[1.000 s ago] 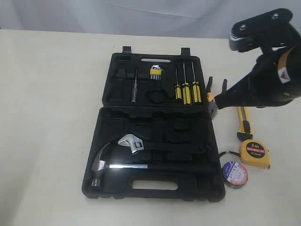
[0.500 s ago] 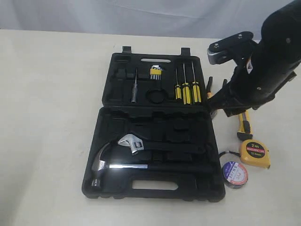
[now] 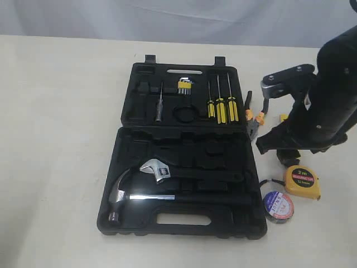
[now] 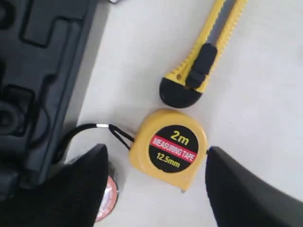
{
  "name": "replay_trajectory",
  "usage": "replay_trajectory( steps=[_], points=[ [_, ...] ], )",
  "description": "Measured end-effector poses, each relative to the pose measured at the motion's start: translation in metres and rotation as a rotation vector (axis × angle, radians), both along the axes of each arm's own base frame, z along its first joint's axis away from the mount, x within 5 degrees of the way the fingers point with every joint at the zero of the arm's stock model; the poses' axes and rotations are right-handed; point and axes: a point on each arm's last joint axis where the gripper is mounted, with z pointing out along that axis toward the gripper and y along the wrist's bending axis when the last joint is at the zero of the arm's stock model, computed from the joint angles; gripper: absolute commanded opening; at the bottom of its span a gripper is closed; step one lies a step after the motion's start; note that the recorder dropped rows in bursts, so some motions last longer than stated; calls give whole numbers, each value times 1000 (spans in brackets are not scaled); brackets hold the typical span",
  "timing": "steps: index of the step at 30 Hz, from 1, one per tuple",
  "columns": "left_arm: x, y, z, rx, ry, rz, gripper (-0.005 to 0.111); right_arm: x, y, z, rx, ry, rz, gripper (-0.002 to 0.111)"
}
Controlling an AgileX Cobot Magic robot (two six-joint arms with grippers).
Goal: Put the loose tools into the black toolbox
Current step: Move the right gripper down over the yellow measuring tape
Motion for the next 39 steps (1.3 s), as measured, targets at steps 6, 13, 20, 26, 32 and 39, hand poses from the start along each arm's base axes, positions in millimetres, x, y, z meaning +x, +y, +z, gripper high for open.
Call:
replay_trajectory(
  steps=[6,13,20,26,32,39],
  points=[
    [0,0,0,0,0,0,0,-1,-9,-6,22,-18,-92,57],
    [0,0,0,0,0,0,0,7,-8,-4,33,-110,-107,57],
    [0,0,0,0,0,0,0,9,-11,-3,25,-136,-163,57],
    [0,0,0,0,0,0,0,9,-10,-3,30,-140,-178,58],
    [0,0,0,0,0,0,0,6,-11,-10,25,-82,-211,83],
    [0,0,0,0,0,0,0,12,-27,-55,-2,95,-311,83]
  ],
)
